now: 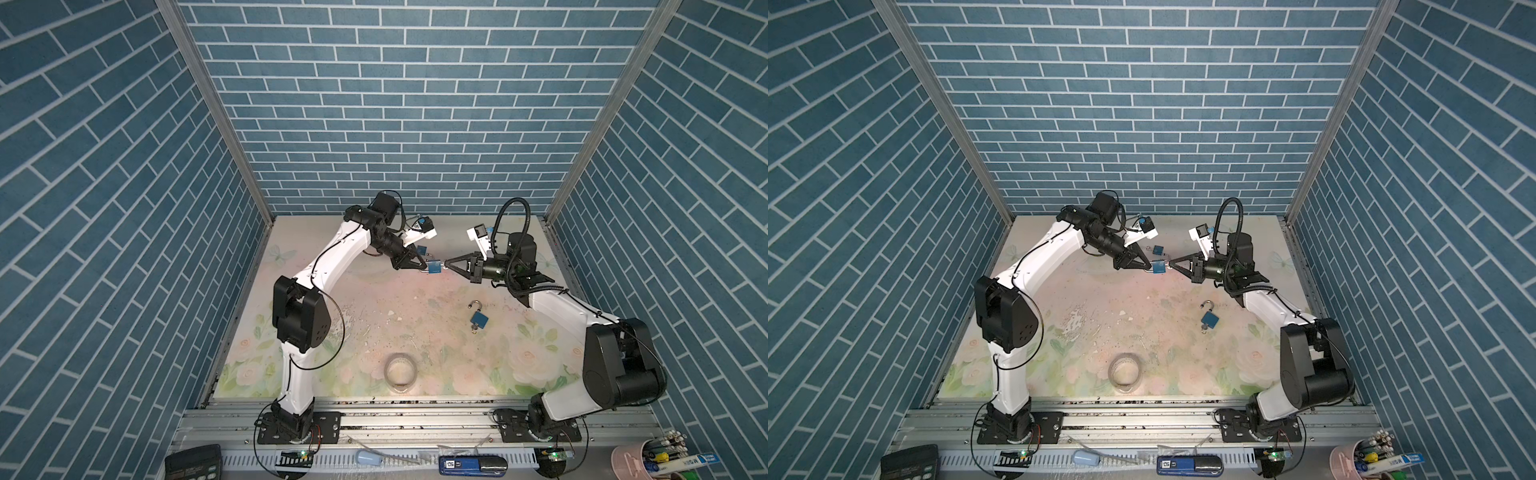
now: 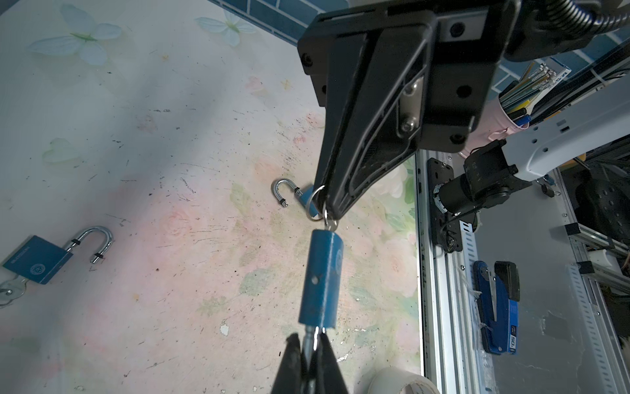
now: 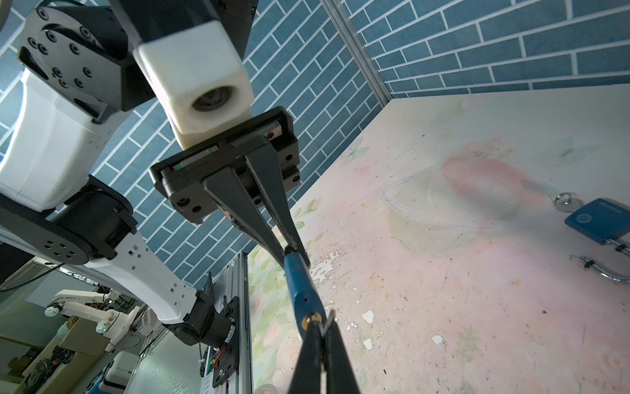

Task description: Lock with the key

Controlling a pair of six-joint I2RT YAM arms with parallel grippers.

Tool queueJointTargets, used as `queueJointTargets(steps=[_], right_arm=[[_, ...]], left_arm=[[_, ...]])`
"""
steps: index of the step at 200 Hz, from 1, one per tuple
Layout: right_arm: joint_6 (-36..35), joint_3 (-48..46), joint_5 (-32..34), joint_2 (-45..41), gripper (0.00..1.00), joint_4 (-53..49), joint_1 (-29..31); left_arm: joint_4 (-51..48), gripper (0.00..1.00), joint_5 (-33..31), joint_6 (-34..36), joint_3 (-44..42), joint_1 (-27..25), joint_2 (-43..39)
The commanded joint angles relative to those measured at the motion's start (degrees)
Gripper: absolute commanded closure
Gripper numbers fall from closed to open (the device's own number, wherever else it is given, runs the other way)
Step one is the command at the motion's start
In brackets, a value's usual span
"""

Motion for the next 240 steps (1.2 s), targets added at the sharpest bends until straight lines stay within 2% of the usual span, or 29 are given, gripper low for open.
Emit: queueJointTargets(steps=[1,64,103,164,240], right_arm=[[1.06,-0.98,5.82,0.16,1.0,-0.35,-7.81],[1.15,-1.55,5.75,0.15,1.0,0.09,-7.97],[2.37,-1.08,1.8,1.02,1.0,1.11,-7.7],[2.11,-0.9,0.94,1.05,1.0,0.54,-5.95],[4.12,-1.32,-0.87,0.88,1.0,4.16,-5.31]], left_arm=[[-9.81,1.0,-10.05,1.2,-0.45,5.76,-2.87],[-10.83,1.0,-9.84,1.0,0.1,6.32,-2.43],[-13.88,1.0,-6.21,0.56,4.04,6.39,-0.73],[-11.96,1.0,-0.73,-2.72,5.06,4.51,-1.51],[-14.14,1.0,1.1,-2.81,6.93,4.08,0.77]])
